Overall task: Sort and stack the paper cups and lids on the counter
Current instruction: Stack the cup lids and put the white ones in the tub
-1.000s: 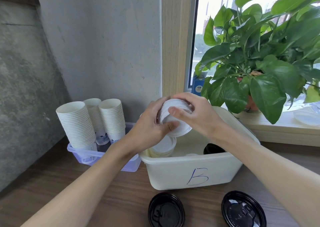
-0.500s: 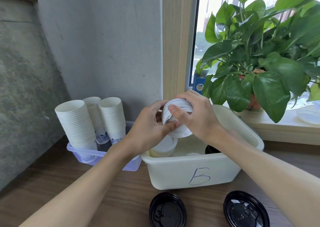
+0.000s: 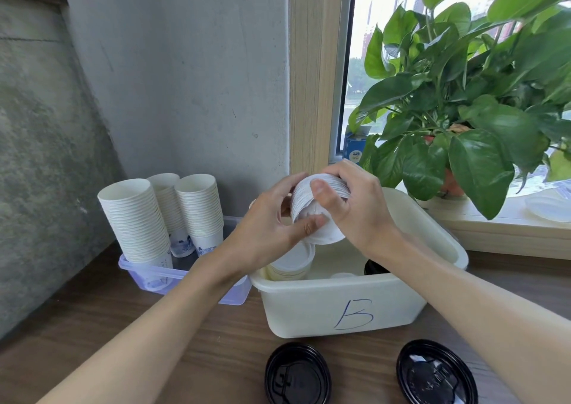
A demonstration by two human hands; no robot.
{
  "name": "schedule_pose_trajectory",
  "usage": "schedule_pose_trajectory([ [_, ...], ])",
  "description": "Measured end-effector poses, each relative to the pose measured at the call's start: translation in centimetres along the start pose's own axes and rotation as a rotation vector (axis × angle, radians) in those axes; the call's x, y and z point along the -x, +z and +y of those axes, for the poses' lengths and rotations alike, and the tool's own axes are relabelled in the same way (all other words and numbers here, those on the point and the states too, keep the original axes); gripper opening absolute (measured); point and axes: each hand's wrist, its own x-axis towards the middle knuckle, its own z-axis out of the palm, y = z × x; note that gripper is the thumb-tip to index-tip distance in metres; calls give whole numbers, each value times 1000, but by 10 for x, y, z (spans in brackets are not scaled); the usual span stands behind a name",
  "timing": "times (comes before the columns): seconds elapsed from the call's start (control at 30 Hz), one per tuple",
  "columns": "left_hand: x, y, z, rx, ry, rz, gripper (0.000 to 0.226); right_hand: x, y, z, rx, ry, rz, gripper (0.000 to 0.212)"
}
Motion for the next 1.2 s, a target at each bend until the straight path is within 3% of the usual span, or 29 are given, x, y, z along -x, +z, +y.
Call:
schedule_pose_trajectory([
  [0.1,-1,0,0,-1,-38,-3,53,-4,-5,-2,-102,77,-54,40],
  [0.2,-1,2,-4,-47,-32,103,51,-4,-13,3,-161,145,-204,31],
  [0.33,-1,-3,-13,-263,-101,207,59,4,-28,20,-176,285,-321,65],
  [0.47,-2,-10,-23,-367,-217,179,68,9,-40,39,-10,345,-565,35],
  [0.53,-3,-10,-25,-423,-251,136,70,12,-42,49,98,381,-731,31],
  [0.67,-3,-11,-29,-439,-265,103,69,17,-39,57,238,459,-942,66],
  [0.77,-3,-10,-31,-452,-253,82,70,20,-36,60,272,515,-1041,78],
  [1.0,-4,-10,-31,-454,-225,66,70,21,-32,62,395,488,-1134,59],
  [1.2,-4,-9,-32,-440,-214,69,68,19,-33,66,302,588,-1036,59],
])
